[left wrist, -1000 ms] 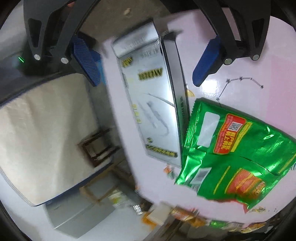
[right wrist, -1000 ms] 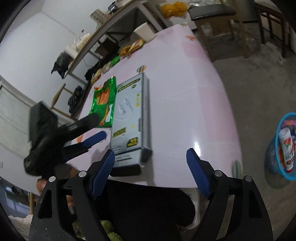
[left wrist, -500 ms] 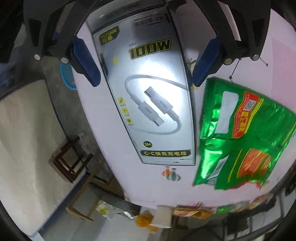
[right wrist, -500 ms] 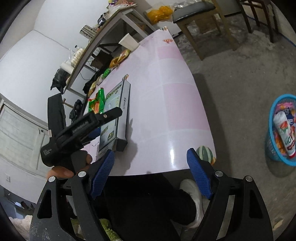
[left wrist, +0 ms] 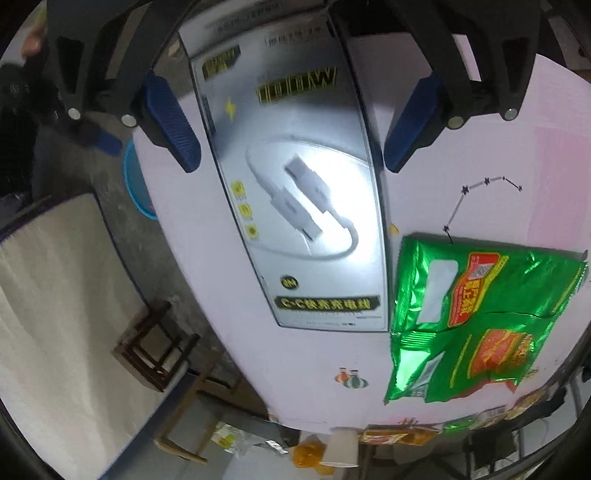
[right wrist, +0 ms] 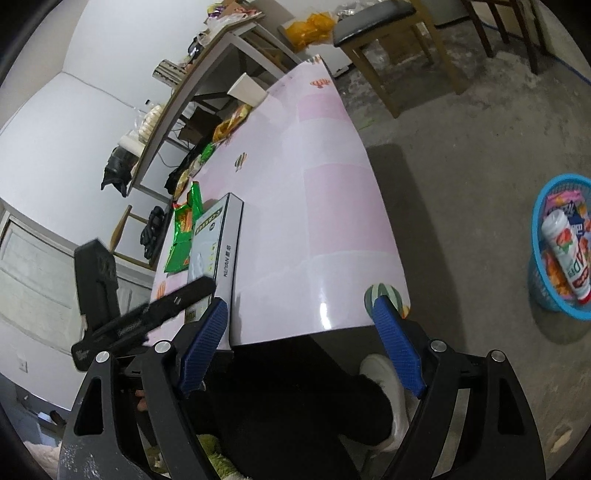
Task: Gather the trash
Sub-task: 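Grasp the silver cable box with the left gripper and lift it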
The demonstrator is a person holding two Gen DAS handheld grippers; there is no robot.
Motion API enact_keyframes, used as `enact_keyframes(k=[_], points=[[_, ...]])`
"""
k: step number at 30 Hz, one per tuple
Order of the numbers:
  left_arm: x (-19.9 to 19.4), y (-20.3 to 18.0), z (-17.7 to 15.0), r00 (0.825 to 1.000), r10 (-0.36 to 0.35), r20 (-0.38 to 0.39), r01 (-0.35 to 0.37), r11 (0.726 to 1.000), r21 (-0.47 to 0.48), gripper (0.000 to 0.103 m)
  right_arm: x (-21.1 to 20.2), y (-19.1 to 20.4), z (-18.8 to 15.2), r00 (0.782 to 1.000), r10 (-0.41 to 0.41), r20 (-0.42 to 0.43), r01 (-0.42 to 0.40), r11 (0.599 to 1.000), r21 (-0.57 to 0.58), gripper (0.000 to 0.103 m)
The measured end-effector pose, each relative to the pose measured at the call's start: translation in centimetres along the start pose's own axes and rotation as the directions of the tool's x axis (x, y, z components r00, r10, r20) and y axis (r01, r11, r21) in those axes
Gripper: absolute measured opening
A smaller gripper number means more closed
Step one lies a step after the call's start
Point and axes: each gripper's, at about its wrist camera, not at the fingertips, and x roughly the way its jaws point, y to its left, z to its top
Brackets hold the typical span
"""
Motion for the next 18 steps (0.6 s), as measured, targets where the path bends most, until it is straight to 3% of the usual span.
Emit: enact_keyframes(k=[5, 9, 13, 18], points=[[1.0, -1.0, 0.6, 0.996, 0.081, 0.034, -0.083, 0.995, 0.059, 0.097, -0.6, 0.3, -0.2, 1.0, -0.01, 0.014, 0.011, 1.0, -0.01, 0.078], [1.0, -1.2, 0.1, 0.993, 0.092, 0.077, -0.099, 0.99, 0.102, 0.095, -0.7, 0.0, -0.1, 1.0, -0.024, 0.016, 0.024, 1.0, 0.001, 0.078], [0.1, -0.5, -1.0, 0.995, 0.046, 0.092, -0.056, 0.992, 0.111, 0.092, -0.9, 0.6, 0.1, 0.999, -0.035, 0.02, 0.035, 0.999, -0.009, 0.078], [-2.3, 0.6, -3.4, 0.99, -0.1, 0.098, 0.091, 0.991, 0.099, 0.091, -0.8, 2.1, 0.8, 1.0, -0.018, 0.025, 0.018, 0.999, -0.029, 0.078]])
